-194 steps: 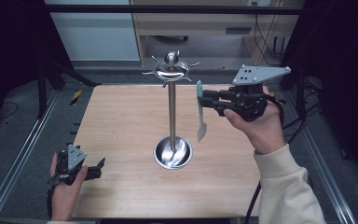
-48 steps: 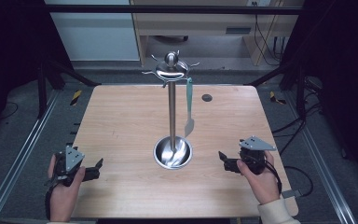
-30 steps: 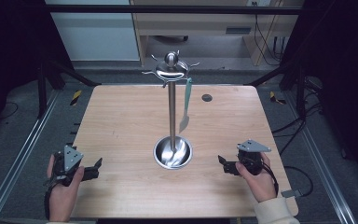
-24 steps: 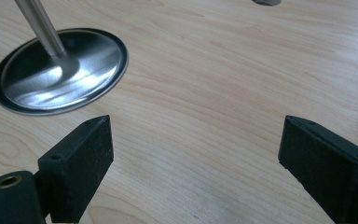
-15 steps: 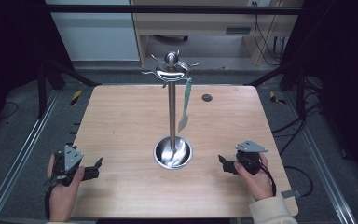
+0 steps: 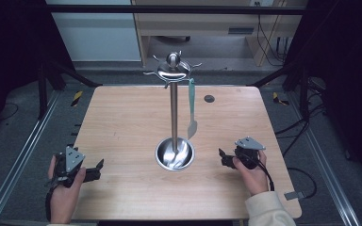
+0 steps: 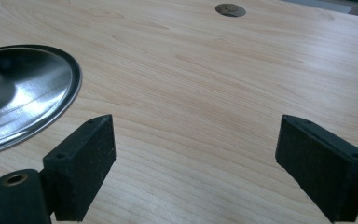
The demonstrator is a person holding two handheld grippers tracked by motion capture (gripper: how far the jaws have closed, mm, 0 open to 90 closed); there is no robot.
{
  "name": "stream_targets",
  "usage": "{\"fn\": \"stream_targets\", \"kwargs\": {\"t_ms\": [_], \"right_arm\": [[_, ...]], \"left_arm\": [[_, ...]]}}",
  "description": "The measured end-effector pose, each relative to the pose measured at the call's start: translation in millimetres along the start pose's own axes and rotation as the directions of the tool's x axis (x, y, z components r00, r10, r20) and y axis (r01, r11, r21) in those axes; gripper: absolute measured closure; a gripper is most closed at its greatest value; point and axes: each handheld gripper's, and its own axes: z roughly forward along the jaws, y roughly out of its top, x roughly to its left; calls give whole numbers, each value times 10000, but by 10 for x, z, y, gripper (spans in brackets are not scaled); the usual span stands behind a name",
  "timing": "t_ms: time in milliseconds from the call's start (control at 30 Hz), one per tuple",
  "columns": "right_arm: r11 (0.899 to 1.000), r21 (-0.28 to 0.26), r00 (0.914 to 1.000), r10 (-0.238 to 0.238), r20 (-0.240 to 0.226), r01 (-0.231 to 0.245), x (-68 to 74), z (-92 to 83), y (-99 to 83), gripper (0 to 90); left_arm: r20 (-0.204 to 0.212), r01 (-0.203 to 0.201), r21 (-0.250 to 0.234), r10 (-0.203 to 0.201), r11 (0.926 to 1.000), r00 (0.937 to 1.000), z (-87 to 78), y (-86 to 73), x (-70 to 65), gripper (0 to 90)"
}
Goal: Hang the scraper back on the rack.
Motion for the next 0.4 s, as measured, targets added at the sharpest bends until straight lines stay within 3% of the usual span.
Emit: {"fn": "stream_targets", "kwargs": {"t_ms": [167, 400], "right_arm": [[9999, 143, 10000, -65, 75, 64, 12, -1, -26, 124], [9998, -76, 9996, 190, 231, -188, -14, -115, -63, 119]], "left_arm": [[-6, 0, 35, 0, 10000, 10000, 1, 0, -3, 15], [62, -43, 78, 42, 10000, 10000, 13, -2, -26, 15]]}}
